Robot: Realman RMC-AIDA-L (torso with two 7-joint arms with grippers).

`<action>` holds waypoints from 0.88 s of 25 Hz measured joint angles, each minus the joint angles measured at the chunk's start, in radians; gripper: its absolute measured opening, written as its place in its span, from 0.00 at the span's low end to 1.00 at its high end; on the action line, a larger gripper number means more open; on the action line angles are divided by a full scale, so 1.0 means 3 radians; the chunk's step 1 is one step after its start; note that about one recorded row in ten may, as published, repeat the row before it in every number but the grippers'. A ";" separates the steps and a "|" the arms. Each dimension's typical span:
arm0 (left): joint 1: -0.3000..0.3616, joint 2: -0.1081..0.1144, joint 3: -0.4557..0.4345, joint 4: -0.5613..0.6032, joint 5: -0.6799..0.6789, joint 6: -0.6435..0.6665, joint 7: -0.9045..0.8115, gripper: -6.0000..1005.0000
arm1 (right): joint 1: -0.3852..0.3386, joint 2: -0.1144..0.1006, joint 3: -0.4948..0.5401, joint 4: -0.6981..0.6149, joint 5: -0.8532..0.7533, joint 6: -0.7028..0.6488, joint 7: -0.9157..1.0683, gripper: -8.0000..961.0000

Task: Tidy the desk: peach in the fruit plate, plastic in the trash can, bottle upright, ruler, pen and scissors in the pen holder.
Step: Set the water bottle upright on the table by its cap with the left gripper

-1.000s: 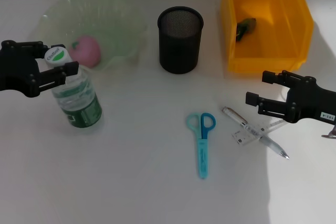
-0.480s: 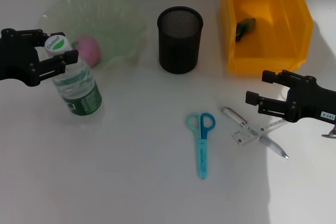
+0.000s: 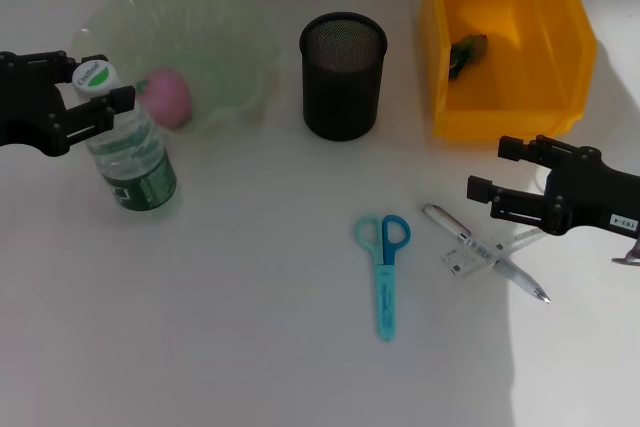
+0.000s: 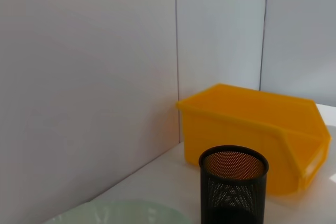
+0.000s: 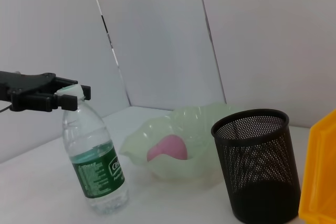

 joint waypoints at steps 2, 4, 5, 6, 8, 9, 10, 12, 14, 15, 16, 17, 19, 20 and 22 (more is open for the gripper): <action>0.0003 -0.0002 0.0002 -0.0005 -0.0001 -0.0001 0.0020 0.45 | -0.0004 0.0000 0.0005 0.0000 0.0000 -0.0007 0.0002 0.83; 0.0008 -0.0005 0.0014 -0.0006 -0.0002 -0.0001 0.0031 0.45 | -0.0008 0.0000 0.0016 0.0000 0.0000 -0.0011 0.0019 0.83; 0.0010 -0.0005 0.0014 -0.0007 -0.0002 -0.0003 0.0033 0.45 | -0.0008 0.0000 0.0020 0.0000 0.0000 -0.0013 0.0031 0.83; 0.0010 -0.0005 0.0014 -0.0007 -0.0002 -0.0003 0.0033 0.45 | -0.0008 0.0000 0.0024 -0.0005 0.0000 -0.0015 0.0056 0.83; 0.0011 -0.0008 0.0004 -0.0012 -0.0010 -0.0011 0.0035 0.48 | -0.0010 0.0000 0.0025 -0.0009 0.0000 -0.0016 0.0065 0.83; 0.0011 -0.0008 0.0000 -0.0015 -0.0018 -0.0011 0.0035 0.50 | -0.0012 0.0000 0.0025 -0.0016 0.0000 -0.0017 0.0076 0.83; 0.0011 -0.0008 0.0000 -0.0015 -0.0018 -0.0011 0.0035 0.53 | -0.0014 0.0000 0.0026 -0.0019 0.0000 -0.0017 0.0083 0.83; 0.0011 -0.0008 0.0000 -0.0015 -0.0018 -0.0011 0.0035 0.58 | -0.0015 0.0000 0.0026 -0.0022 0.0000 -0.0018 0.0093 0.83; 0.0020 -0.0007 0.0000 -0.0014 -0.0072 0.0002 0.0054 0.63 | -0.0013 0.0000 0.0026 -0.0026 0.0000 -0.0019 0.0109 0.83; 0.0020 -0.0007 0.0000 -0.0014 -0.0072 0.0002 0.0054 0.65 | -0.0013 0.0000 0.0026 -0.0026 0.0000 -0.0019 0.0109 0.83; 0.0020 -0.0007 0.0000 -0.0014 -0.0072 0.0002 0.0054 0.67 | -0.0011 0.0000 0.0026 -0.0029 0.0000 -0.0019 0.0129 0.83; 0.0079 -0.0002 -0.0060 0.0052 -0.0281 0.0061 0.0152 0.69 | -0.0011 0.0000 0.0026 -0.0029 0.0000 -0.0019 0.0129 0.83; 0.0079 -0.0002 -0.0060 0.0052 -0.0281 0.0061 0.0152 0.74 | -0.0014 0.0000 0.0026 -0.0056 0.0000 -0.0019 0.0170 0.83; 0.0099 -0.0001 -0.0114 0.0091 -0.0318 0.0101 0.0160 0.76 | -0.0019 0.0000 0.0026 -0.0094 -0.0001 -0.0026 0.0209 0.83; 0.0159 -0.0002 -0.0273 0.0130 -0.0474 0.0319 0.0243 0.79 | -0.0043 0.0000 0.0026 -0.0214 -0.0001 -0.0079 0.0297 0.83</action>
